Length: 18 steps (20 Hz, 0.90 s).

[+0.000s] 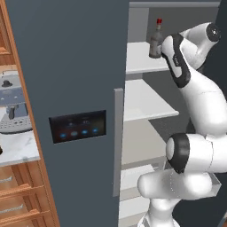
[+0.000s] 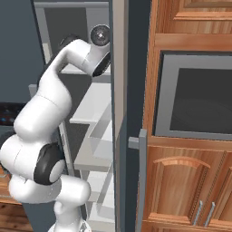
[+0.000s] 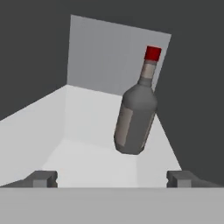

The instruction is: Place the beer and liquor on the top shelf of the fridge to keep them out of children's reach, and place the cucumber on lower shelves for easy access.

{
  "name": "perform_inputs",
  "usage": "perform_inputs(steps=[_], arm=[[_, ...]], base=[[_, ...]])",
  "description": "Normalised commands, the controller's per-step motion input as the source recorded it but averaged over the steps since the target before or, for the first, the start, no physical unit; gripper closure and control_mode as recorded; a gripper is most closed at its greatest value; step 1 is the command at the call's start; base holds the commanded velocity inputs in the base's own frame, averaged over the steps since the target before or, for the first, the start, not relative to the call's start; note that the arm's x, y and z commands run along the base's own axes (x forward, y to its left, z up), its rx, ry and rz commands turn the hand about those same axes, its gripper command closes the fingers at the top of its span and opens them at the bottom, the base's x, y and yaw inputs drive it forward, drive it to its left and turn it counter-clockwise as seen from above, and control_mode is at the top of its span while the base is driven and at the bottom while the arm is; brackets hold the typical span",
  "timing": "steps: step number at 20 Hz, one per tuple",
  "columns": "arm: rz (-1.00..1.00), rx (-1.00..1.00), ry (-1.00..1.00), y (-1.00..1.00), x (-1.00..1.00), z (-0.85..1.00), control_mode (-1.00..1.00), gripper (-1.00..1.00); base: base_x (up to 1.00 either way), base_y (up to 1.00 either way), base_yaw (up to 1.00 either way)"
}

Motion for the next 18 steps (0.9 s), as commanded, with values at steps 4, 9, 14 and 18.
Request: perform_inputs(steps=[4, 9, 14, 18], arm=[[-0.08, -0.07, 0.03, 0.76, -0.93, -0.14, -1.0, -1.0], [-0.11, -0.04, 0.04, 0.51, -1.0, -0.19, -1.0, -1.0], [-0.1, -0.01, 0.06, 0.26, -0.99, -0.13, -1.0, -1.0], [-0.05, 0.0, 0.08, 0.09, -0.96, -0.02, -1.0, -1.0]], base=[[0.0, 0.0, 0.0], [0.0, 0.0, 0.0], [0.0, 0.0, 0.0], [0.0, 0.0, 0.0]])
